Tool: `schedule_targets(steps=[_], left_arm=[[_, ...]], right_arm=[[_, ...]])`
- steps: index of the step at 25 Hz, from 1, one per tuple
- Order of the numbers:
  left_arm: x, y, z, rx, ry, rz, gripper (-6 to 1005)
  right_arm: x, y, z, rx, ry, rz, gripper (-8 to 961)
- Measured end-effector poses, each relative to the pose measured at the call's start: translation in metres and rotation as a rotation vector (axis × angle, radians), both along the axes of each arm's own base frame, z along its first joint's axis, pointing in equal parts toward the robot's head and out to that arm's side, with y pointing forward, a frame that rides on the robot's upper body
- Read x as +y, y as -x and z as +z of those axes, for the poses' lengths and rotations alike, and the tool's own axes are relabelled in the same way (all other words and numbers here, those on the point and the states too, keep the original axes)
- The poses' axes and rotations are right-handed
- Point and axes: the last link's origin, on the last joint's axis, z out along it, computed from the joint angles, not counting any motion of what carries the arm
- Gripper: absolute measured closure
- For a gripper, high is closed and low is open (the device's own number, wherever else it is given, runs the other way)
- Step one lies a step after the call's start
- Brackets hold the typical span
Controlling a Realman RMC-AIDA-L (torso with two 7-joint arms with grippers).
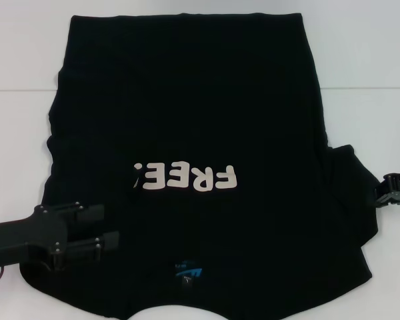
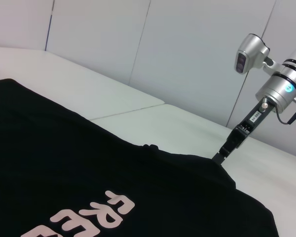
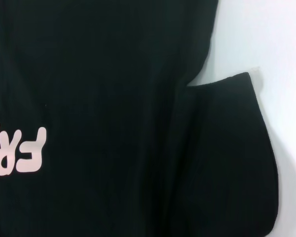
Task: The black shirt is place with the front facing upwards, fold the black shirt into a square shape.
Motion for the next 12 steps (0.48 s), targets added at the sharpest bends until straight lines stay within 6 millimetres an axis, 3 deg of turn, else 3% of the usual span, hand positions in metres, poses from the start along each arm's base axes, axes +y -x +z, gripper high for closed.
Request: schedule_targets(steps=[4,9,12], left_arm=[[-0.0001,-0.0001,0.0001,-0.001,0.000,0.000,313],[-0.0001,-0.0001,0.0000,0.000,0.001,-0.001,313],[-0.0001,-0.0001,0.0000,-0.001,0.002,0.001,314]], right_arm=[[0.0008,-0.0003,0.0003,-0.002,-0.005,0.001,858],[0.0023,-0.0020,0.0037,-0.002,-0.030,0.002,946],[0.0032,-0.0041,0.0084,-0.005,-0.043,0.001,939]])
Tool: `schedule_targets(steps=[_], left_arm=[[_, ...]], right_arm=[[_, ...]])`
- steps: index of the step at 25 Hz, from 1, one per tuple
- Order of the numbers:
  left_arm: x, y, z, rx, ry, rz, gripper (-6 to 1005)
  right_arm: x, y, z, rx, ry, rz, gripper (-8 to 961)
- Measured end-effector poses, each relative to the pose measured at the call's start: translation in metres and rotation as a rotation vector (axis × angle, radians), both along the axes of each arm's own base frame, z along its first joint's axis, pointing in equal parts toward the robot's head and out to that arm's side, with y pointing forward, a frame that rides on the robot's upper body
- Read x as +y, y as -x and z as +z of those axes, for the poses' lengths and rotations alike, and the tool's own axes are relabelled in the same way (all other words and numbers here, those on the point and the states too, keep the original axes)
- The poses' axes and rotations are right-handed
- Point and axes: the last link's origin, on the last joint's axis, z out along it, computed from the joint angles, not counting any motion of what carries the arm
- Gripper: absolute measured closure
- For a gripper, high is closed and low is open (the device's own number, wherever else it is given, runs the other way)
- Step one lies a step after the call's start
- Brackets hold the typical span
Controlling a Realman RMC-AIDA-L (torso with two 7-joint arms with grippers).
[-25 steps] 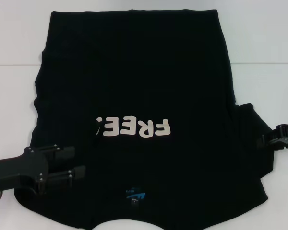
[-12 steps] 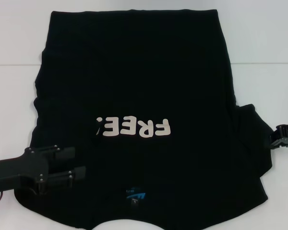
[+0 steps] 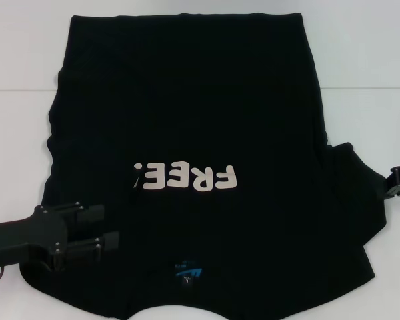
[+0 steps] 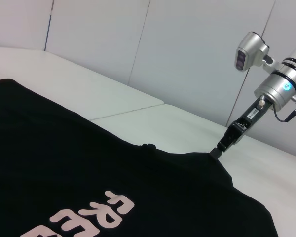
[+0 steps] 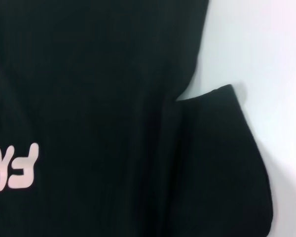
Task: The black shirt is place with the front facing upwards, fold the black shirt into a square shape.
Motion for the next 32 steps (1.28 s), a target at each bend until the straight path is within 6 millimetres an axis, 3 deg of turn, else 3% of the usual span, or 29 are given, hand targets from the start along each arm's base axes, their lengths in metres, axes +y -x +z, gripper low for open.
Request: schedule_targets(steps=[6,12,19,26,32], left_arm=[[0.000,0.000,0.000,-0.001,0.004,0.006,315],[0.000,0.000,-0.001,0.000,0.006,0.005,314],[-0.001,0.001,0.000,0.002,0.006,0.010,313],[-0.002,0.003,0.000,0.001,0.003,0.016,314],[-0.003,0.004,-0.001,-0.006,0.005,0.024,315]], right_arm=[[0.002,-0.001,0.018,0.014,-0.051,0.001,924],[0.007,0.014,0.026,0.083,-0.081,0.061,909],[0.021,0.050,0.002,0.050,0.007,0.165,892],[0.034,0.102,-0.036,0.016,0.108,0.317,875],[0.035,0.117,-0.054,0.007,0.131,0.385,860]])
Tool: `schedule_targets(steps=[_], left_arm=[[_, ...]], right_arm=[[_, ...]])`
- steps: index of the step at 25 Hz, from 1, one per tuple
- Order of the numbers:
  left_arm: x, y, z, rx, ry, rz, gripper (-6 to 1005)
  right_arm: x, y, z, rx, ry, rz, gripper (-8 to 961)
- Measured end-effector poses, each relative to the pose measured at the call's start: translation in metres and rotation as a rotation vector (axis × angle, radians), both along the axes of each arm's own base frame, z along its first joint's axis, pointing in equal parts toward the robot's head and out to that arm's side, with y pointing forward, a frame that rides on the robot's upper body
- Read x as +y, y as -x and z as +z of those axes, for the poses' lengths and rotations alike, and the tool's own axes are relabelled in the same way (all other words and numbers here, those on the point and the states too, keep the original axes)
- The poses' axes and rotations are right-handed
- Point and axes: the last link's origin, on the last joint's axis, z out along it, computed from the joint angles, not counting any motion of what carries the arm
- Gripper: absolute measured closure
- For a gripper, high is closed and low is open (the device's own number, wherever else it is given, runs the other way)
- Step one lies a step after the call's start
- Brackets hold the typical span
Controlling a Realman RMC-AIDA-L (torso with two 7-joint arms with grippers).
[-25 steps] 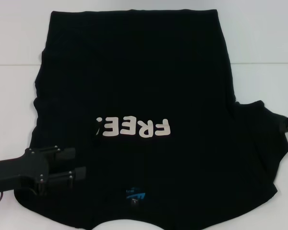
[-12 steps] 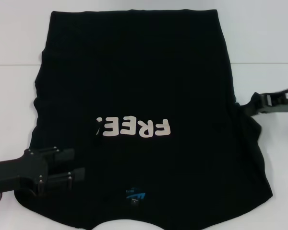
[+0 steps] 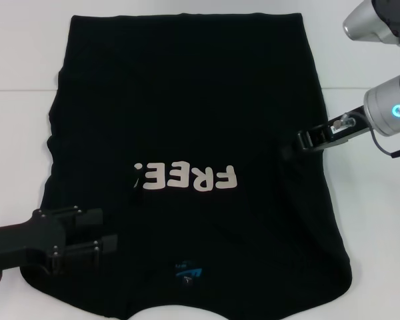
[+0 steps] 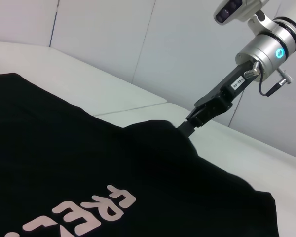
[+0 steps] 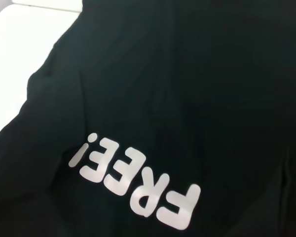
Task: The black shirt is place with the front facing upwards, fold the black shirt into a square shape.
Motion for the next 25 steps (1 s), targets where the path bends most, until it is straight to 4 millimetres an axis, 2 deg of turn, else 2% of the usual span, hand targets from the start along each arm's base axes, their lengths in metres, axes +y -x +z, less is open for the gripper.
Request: schedule_targets(steps=[4,9,12,14,19,25], left_arm=[[-0.001,0.001,0.000,-0.002,0.000,0.004,314],[-0.001,0.001,-0.001,-0.037,-0.004,0.037,314],[-0.001,0.002,0.003,-0.080,-0.015,0.077,313],[-0.001,0.002,0.006,-0.114,-0.016,0.110,313],[-0.001,0.004,0.022,-0.211,0.045,0.252,314],[0.002,0.016,0.050,-0.284,0.147,0.567,319]], right_arm=[[-0.002,-0.001,-0.002,0.032,0.003,0.024,850],[-0.018,0.001,-0.001,0.252,0.025,0.146,838],[-0.028,-0.016,0.006,0.393,-0.032,0.189,716],[-0.034,-0.028,0.009,0.427,-0.058,0.201,634],[-0.061,-0.062,0.005,0.398,-0.079,0.335,387],[-0.094,-0.076,-0.014,0.371,-0.072,0.586,270]])
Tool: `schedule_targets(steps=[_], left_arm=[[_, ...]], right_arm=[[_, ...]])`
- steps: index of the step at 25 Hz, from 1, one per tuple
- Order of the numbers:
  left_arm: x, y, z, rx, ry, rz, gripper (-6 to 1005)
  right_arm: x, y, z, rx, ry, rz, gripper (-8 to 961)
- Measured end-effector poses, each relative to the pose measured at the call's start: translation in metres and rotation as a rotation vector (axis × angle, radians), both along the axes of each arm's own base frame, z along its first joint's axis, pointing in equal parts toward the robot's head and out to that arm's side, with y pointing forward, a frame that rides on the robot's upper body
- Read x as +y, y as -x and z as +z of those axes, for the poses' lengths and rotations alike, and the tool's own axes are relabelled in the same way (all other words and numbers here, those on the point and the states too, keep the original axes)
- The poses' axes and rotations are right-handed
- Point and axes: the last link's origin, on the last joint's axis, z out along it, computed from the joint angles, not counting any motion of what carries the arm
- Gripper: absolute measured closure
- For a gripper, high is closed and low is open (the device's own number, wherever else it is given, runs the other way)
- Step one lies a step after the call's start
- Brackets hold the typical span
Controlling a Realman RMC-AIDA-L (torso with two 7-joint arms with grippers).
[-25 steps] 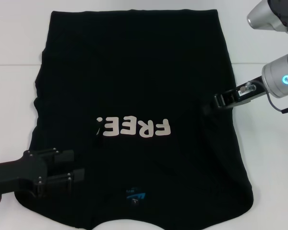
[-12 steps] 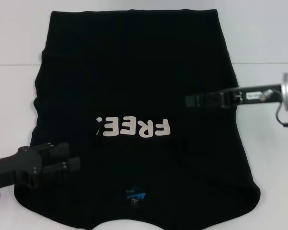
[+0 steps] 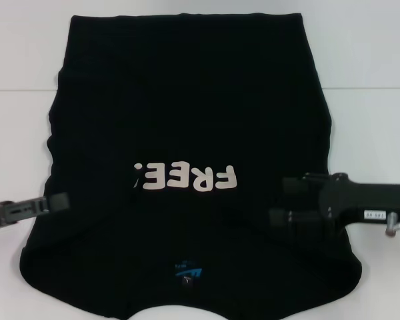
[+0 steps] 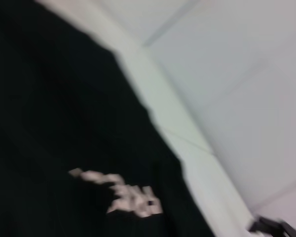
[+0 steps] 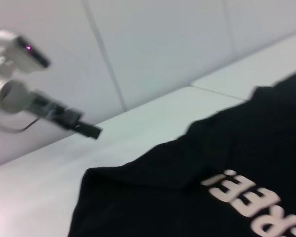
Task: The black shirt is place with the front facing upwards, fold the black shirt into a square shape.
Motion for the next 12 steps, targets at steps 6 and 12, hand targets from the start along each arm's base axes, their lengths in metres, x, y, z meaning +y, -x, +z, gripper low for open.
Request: schedule_targets(steps=[6,12], left_arm=[[0.001,0.016,0.029,0.072,0.164,0.336,322],[0.013,0.005,0.045,0.276,0.266,0.413,322]], right_arm=[[-0.014,0.000,-0.018,-0.024,-0.030,0.169,153],[-0.015,0.001,-0.024,-0.025,-0.039,0.196,36]])
